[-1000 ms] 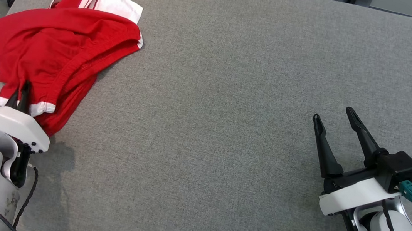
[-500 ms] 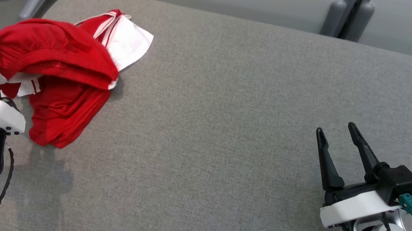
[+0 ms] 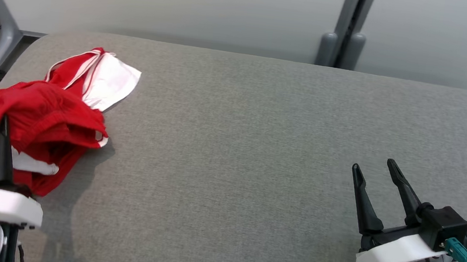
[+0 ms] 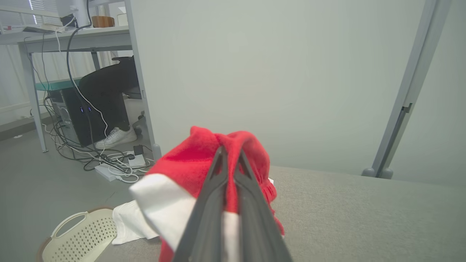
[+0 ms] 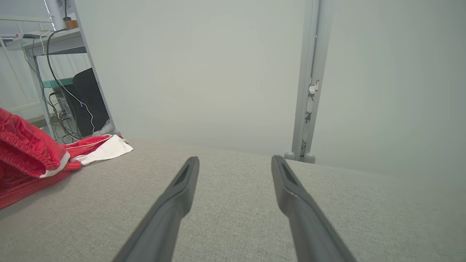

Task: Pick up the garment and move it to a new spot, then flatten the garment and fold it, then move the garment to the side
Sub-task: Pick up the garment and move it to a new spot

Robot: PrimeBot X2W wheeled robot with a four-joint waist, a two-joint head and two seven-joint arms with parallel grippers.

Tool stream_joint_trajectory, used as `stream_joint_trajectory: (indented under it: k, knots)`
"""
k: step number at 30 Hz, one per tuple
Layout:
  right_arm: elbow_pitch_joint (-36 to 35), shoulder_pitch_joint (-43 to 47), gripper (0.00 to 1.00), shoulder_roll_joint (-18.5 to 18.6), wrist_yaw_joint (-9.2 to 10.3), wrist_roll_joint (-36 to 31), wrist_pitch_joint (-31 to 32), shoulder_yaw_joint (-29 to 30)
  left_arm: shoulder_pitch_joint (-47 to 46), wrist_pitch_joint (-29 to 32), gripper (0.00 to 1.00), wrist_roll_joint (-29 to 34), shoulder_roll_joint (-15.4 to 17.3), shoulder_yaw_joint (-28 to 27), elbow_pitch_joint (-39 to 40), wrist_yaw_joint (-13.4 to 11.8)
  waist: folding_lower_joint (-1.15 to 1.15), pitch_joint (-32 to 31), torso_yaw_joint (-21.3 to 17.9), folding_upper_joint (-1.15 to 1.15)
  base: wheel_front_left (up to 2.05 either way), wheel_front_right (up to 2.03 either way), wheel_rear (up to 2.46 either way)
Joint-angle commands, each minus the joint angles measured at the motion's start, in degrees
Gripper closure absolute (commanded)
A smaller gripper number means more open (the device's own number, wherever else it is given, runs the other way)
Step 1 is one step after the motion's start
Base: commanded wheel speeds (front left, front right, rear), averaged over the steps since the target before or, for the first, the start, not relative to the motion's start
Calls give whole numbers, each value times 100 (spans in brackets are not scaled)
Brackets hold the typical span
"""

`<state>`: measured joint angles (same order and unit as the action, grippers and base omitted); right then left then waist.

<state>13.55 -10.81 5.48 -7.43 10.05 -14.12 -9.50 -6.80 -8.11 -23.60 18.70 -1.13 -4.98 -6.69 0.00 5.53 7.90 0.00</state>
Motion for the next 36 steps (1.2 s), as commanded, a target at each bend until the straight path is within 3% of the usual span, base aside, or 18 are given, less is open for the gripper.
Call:
stream_joint_trajectory:
  k: [1, 5, 11, 21, 27, 36]
  knots:
    - [-20, 69, 0, 15, -11, -10, -23, 14, 282, 106, 100, 35, -42, -28, 390, -134, 0, -47, -197, 0, 0, 0, 0]
    - [41, 148, 0, 14, -11, 7, -42, 18, 776, 344, 100, 68, -128, 82, 965, -308, 0, -238, -462, 0, 0, 0, 0]
    - [16, 183, 0, -24, -11, 35, -50, -19, 950, 627, 100, 172, -252, 514, 1404, -264, 0, -332, -981, 0, 0, 0, 0]
    - [-86, 121, 0, -56, -10, 54, -47, -10, -24, 786, 100, 320, -468, 1415, 1177, 253, 0, -121, -1996, 0, 0, 0, 0]
    - [-113, 55, 0, -90, -10, 68, -67, 59, -850, 841, 100, 465, -768, 1999, 895, 574, 0, 238, -2555, 0, 0, 0, 0]
    - [-101, -54, 0, -190, -10, 125, -105, 135, -1281, 993, 100, 434, -1161, 2779, -382, 1032, 0, 809, -2957, 0, 0, 0, 0]
